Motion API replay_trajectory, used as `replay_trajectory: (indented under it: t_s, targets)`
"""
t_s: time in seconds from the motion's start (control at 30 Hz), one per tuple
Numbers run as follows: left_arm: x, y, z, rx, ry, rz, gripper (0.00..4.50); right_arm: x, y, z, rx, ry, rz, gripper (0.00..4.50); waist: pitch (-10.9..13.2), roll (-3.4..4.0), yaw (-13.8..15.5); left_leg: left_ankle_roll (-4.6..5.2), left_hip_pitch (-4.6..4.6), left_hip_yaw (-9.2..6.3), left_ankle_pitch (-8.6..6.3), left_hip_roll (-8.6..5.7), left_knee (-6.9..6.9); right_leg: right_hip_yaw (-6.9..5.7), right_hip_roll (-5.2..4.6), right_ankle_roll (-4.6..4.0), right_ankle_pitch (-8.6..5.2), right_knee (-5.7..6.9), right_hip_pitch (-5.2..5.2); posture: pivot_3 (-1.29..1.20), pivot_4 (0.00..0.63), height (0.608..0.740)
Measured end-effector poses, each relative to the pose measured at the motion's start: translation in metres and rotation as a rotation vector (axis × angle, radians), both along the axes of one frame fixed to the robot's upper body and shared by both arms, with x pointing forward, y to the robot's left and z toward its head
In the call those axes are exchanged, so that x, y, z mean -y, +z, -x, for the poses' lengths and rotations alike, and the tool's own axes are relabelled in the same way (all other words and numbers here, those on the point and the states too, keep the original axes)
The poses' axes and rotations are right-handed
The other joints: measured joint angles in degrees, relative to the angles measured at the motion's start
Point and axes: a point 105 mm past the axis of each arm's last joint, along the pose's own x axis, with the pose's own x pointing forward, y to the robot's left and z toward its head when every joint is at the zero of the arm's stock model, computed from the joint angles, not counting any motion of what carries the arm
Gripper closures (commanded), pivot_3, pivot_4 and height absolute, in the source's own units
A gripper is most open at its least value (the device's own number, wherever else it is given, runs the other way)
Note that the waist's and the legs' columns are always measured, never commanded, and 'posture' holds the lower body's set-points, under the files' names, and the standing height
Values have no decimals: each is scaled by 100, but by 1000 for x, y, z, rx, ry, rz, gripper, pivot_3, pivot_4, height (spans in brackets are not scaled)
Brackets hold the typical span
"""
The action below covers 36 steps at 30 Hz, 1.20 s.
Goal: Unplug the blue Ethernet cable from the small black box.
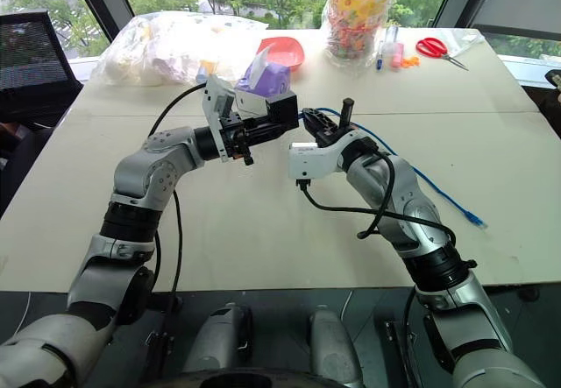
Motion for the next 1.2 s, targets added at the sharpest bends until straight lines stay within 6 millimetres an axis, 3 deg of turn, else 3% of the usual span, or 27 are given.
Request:
replay_trajectory:
  t_s: [0.3, 0.37, 0.4, 0.53, 0.6, 0.83, 1.1, 1.2]
  targets:
    - [3, -5, -2, -57, -3, 32, 4003, 2, -4, 0, -30, -10, -3, 4500, 0, 0, 0, 0, 0, 0, 0, 0, 0, 0, 0, 0, 0, 0, 0, 0, 150, 735]
    - [1, -7, -1, -78, -15, 26, 4003, 1, -6, 1, -63, 5, -17, 3631, 0, 0, -2, 0, 0, -1, 0, 0, 0, -1, 0, 0, 0, 0, 0, 0, 150, 735]
    - [-1, -8, 0, -86, -20, 20, 4003, -1, -6, 3, -86, 24, -29, 3414, 0, 0, -6, 0, 0, -1, 0, 0, 0, -1, 0, 0, 0, 0, 0, 0, 150, 735]
    - [-8, -8, 5, -94, -75, 0, 4003, -11, -10, 14, -214, 134, -64, 1391, 0, -1, -11, 0, 0, -3, 0, 0, -1, -2, 1, 0, 0, 0, 0, 0, 150, 735]
    - [-14, -3, 8, -79, -123, -12, 4003, -12, -13, 20, -330, 195, -104, 652, 1, -2, -9, 0, 0, -4, 0, 0, -1, -3, 1, 0, 0, 0, 2, 0, 150, 735]
    - [-36, 3, 20, -60, -261, -102, 4003, 18, 11, 28, -696, 283, -363, 652, 1, -2, 6, 1, 0, -5, 0, 1, -2, -7, 1, 0, 0, -5, 6, 0, 150, 735]
    - [-46, 11, 33, -50, -381, -123, 4003, 19, 24, 50, -1246, 439, -734, 652, 2, -2, 2, 2, -2, -9, -1, 2, -2, -8, 0, -2, -1, -5, 4, 0, 150, 735]
    - [-46, 14, 36, -59, -408, -115, 4003, 15, 31, 57, -1372, 490, -810, 652, 2, -2, 1, 2, -3, -11, -1, 2, -2, -9, 0, -2, -1, -6, 3, 0, 150, 735]
